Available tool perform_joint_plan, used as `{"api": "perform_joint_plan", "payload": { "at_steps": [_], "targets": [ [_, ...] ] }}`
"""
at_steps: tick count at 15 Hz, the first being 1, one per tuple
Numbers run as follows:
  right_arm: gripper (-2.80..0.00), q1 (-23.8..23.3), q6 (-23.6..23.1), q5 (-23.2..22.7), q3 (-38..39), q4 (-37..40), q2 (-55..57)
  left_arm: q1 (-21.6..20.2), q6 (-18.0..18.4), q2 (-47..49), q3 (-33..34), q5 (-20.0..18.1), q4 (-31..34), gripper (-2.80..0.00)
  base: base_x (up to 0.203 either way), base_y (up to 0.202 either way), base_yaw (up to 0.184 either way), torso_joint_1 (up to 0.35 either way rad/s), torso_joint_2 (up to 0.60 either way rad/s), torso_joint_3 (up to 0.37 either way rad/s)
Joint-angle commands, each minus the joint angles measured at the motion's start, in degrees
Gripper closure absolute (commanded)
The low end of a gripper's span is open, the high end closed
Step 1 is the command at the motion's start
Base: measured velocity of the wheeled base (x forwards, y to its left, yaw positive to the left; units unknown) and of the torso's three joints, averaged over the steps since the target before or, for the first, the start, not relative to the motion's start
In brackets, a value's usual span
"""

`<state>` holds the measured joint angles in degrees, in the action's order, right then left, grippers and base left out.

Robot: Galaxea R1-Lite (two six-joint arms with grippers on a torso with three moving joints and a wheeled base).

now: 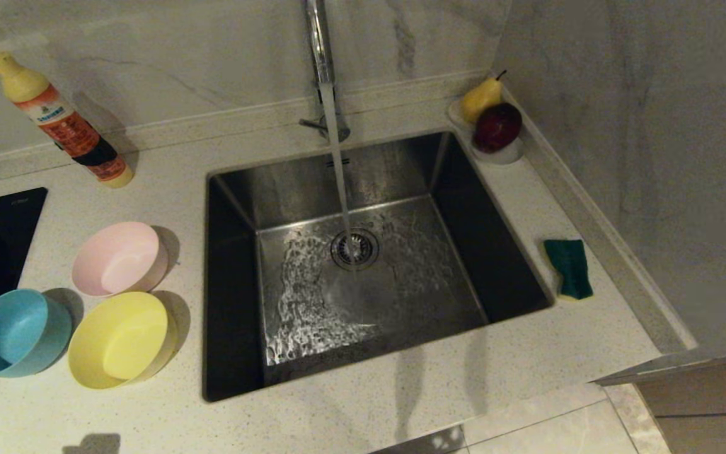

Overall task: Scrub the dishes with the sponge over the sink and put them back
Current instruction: Turn on the faucet

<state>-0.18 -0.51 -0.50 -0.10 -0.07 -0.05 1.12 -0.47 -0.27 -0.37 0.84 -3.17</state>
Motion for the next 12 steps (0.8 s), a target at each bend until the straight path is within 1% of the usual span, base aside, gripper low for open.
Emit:
{"api": "perform_joint_plan", "payload": {
  "at_steps": [1, 3, 7, 9, 12],
  "targets": [
    [0.0, 0.01, -0.02, -0.03, 0.01, -0.01, -0.04, 0.02, -0.52, 0.18, 1.9, 0.3, -0.31, 0.0, 0.0, 0.0, 0.0, 0.0, 0.0, 0.0],
    [0.0, 0.01, -0.02, -0.03, 0.01, -0.01, -0.04, 0.02, -1.03, 0.18, 2.22, 0.48, -1.49, 0.0, 0.0, 0.0, 0.0, 0.0, 0.0, 0.0],
    [0.0, 0.01, -0.13, -0.12, 0.03, 0.02, -0.04, 0.02, -1.03, 0.18, 2.22, 0.48, -1.49, 0.0, 0.0, 0.0, 0.0, 0.0, 0.0, 0.0],
    [0.0, 0.01, -2.68, -0.02, 0.04, 0.5, -0.04, 0.02, -1.03, 0.18, 2.22, 0.48, -1.49, 0.0, 0.0, 0.0, 0.0, 0.0, 0.0, 0.0],
    [0.0, 0.01, -3.18, -0.29, 0.01, 0.51, -0.04, 0.02, -1.03, 0.18, 2.22, 0.48, -1.49, 0.0, 0.0, 0.0, 0.0, 0.0, 0.0, 0.0]
  ]
}}
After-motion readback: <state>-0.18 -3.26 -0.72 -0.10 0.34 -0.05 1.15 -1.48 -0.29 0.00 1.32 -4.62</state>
